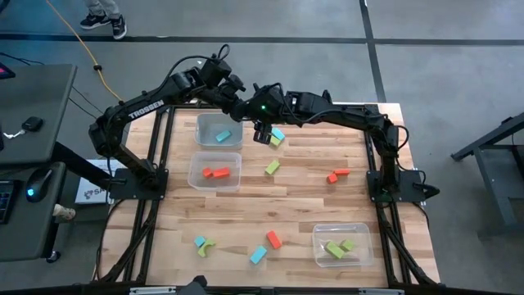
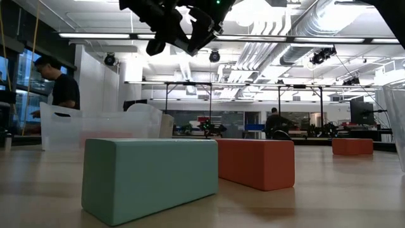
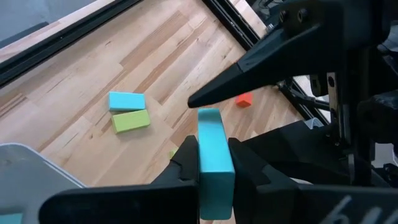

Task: Sort & place blocks by color
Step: Put the blue block into the gray bin

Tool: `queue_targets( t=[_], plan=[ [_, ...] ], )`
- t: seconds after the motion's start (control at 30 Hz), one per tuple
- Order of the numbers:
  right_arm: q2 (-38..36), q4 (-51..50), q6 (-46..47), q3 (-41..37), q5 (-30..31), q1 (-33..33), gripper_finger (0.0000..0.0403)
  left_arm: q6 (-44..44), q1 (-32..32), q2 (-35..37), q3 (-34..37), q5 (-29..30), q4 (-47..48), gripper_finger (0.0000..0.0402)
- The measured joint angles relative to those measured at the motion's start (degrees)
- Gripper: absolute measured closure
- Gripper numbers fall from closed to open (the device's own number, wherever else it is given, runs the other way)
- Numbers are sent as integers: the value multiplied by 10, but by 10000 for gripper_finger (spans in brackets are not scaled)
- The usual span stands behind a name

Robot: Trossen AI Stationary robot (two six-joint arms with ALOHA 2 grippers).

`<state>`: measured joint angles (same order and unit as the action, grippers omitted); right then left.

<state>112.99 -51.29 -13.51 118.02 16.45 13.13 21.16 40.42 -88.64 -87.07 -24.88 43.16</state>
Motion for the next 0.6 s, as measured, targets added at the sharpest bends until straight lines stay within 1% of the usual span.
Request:
queue_targets(
  t=[0.1, 0.23, 0.47, 0.57, 0.6],
  plan=[
    [0, 0, -4, 0, 1, 0, 185, -4, 0, 0, 0, 5, 0, 386],
    [0, 0, -5, 0, 4, 0, 181, -14, 5, 0, 0, 20, 2, 386],
    [0, -2, -29, 0, 85, 2, 180, -20, 32, 0, 0, 34, 8, 387],
    [0, -4, -33, 0, 86, 8, 180, -36, 49, 0, 0, 40, 15, 387],
    [0, -7, -31, 0, 86, 11, 180, -42, 54, 0, 0, 52, 23, 387]
  ],
)
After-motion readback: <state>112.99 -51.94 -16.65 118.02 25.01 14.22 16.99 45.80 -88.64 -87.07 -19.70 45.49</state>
